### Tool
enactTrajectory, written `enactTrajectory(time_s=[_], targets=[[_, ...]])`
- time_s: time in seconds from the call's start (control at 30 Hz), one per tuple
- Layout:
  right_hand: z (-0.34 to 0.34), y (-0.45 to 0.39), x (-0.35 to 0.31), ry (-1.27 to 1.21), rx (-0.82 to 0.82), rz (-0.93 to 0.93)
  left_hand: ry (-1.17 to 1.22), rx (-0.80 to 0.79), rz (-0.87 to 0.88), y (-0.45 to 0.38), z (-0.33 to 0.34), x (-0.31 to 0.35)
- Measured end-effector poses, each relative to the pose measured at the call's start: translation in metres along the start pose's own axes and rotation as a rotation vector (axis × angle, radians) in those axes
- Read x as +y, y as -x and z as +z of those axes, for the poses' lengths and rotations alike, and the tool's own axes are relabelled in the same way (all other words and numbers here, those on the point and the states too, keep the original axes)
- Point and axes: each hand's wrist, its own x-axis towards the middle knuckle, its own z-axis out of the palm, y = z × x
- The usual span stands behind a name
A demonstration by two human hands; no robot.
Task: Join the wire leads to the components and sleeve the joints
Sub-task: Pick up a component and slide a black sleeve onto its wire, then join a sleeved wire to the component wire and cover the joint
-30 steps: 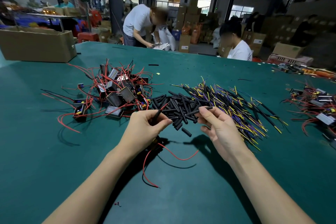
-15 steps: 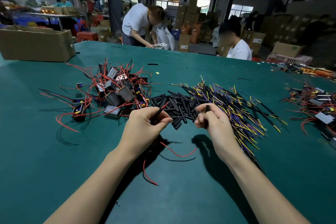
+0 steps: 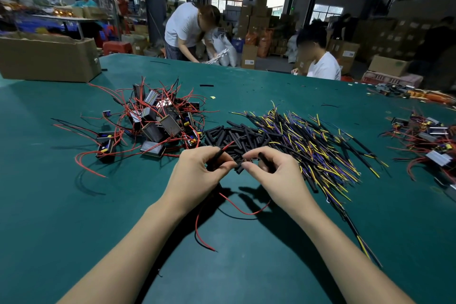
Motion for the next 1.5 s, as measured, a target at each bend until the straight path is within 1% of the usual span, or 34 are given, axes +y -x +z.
enactTrajectory(time_s=[0.17, 0.23, 0.3, 0.4, 0.57, 0.63, 0.7, 0.83, 1.03, 1.17, 1.3, 1.43, 1.5], targets=[[0.003, 0.001, -0.001, -0.018, 0.01, -0.036, 0.012, -0.013, 0.003, 0.0, 0.0, 0.002], [0.004, 0.002, -0.001, -0.076, 0.028, -0.034, 0.03, -0.021, -0.009, 0.001, 0.0, 0.004], [0.005, 0.001, -0.002, -0.157, 0.044, 0.013, 0.037, -0.031, -0.023, 0.001, 0.001, 0.005], [0.004, 0.0, -0.002, -0.276, 0.017, 0.167, 0.02, -0.028, -0.046, 0.001, 0.001, 0.007], [0.001, -0.007, 0.0, -0.614, -0.04, 0.535, 0.025, -0.031, -0.071, 0.001, 0.004, 0.012], [0.002, -0.007, 0.0, -0.68, -0.077, 0.619, 0.026, -0.04, -0.088, 0.002, 0.006, 0.012], [0.0, -0.008, 0.001, -0.678, -0.093, 0.599, 0.033, -0.039, -0.112, 0.004, 0.006, 0.012], [-0.011, -0.01, 0.005, -0.705, -0.032, 0.534, 0.093, -0.003, -0.194, 0.003, 0.006, 0.01], [-0.009, -0.005, 0.008, -0.509, -0.098, 0.466, 0.178, -0.011, -0.302, 0.001, 0.005, 0.013], [-0.002, -0.003, 0.003, -0.441, -0.071, 0.402, 0.236, -0.055, -0.283, 0.001, 0.005, 0.017], [0.006, -0.001, -0.001, -0.408, -0.015, 0.343, 0.231, -0.097, -0.262, 0.002, 0.006, 0.019], [0.007, 0.0, -0.005, -0.419, 0.001, 0.308, 0.218, -0.091, -0.246, 0.002, 0.006, 0.018], [0.007, -0.001, -0.004, -0.415, -0.012, 0.323, 0.206, -0.077, -0.225, 0.002, 0.006, 0.017]])
